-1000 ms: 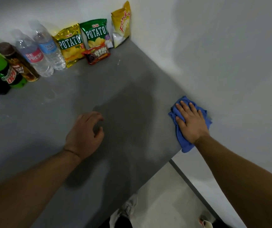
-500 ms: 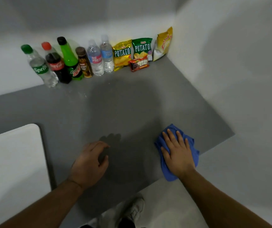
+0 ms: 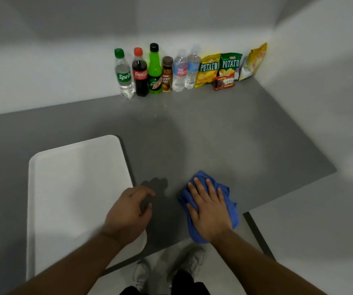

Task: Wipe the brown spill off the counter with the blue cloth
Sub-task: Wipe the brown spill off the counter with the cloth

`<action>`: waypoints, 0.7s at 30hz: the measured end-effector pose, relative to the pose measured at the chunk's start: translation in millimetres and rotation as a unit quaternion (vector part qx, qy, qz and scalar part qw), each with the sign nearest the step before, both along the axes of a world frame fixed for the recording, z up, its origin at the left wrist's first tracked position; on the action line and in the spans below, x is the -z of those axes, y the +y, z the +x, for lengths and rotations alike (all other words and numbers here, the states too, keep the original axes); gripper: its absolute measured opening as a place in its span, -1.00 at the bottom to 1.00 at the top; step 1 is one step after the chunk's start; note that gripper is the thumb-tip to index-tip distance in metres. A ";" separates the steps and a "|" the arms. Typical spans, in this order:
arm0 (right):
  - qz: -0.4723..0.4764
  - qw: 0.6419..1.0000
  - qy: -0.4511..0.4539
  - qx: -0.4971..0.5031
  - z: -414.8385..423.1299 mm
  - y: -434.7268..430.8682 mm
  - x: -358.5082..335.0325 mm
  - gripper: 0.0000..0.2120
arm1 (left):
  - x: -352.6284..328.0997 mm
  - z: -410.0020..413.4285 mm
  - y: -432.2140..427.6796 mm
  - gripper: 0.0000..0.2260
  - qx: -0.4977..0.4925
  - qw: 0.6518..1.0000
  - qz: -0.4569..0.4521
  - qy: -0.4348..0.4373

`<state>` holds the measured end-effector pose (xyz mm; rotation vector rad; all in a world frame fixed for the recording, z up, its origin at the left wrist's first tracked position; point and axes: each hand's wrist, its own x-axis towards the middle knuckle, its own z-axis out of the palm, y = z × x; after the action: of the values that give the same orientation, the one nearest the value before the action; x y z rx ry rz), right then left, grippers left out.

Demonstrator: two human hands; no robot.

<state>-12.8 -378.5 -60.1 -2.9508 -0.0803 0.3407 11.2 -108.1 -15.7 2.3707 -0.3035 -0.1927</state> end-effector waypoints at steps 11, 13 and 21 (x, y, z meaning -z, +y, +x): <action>0.017 0.993 0.021 -0.113 -24.4 76.1 -4.7 -0.37 | 9.6 -12.9 40.2 -0.72 0.023 0.999 -0.010 0.035; 0.069 0.987 0.033 -0.142 -25.5 75.0 -12.1 -0.35 | 8.7 -10.5 34.2 -0.71 0.024 0.999 -0.010 0.029; 0.158 0.987 0.004 -0.011 -17.5 20.9 -50.4 -0.41 | -8.3 18.6 -5.3 -0.62 0.051 0.992 0.113 0.018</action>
<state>-30.3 -357.6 -9.7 -2.6360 -0.1501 0.3093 29.8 -113.4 -7.4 2.5731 -0.4046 -0.3345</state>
